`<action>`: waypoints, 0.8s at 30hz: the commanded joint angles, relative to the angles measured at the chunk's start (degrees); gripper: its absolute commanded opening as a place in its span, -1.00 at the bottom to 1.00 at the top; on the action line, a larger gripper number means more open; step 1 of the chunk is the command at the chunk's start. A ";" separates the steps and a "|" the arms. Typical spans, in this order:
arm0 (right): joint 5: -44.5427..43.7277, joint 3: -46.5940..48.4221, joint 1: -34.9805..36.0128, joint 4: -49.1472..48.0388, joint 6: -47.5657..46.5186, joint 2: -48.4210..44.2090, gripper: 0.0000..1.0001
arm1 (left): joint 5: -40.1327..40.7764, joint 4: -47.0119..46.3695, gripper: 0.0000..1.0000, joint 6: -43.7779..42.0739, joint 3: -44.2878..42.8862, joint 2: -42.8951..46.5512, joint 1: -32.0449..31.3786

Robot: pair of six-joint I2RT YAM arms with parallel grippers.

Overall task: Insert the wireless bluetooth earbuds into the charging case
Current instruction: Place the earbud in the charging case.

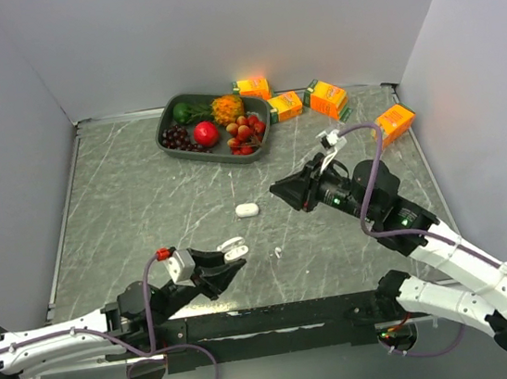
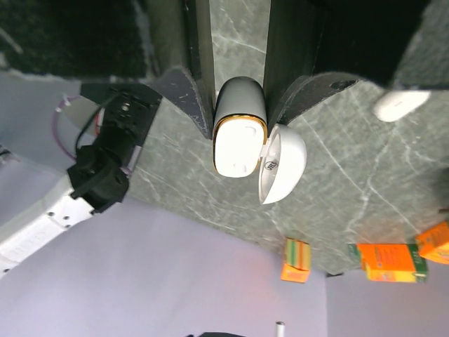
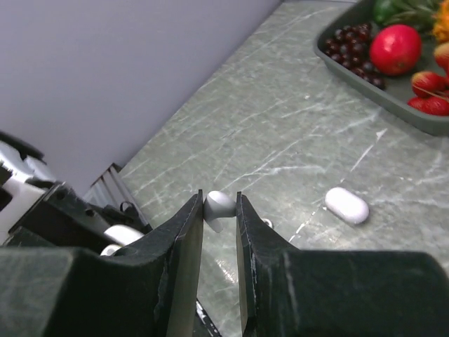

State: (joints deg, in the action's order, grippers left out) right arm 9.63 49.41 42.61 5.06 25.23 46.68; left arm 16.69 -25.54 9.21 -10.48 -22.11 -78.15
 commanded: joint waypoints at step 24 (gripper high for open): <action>-2.77 -8.10 15.74 -9.01 -10.65 -6.60 -0.49 | 5.11 -23.85 -0.98 -13.52 -2.35 -18.32 -0.34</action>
State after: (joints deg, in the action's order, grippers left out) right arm 6.26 41.80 56.45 1.06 14.98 41.23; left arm 21.19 -43.48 -3.38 -10.63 -40.21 -78.15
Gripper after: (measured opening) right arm 0.288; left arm 0.329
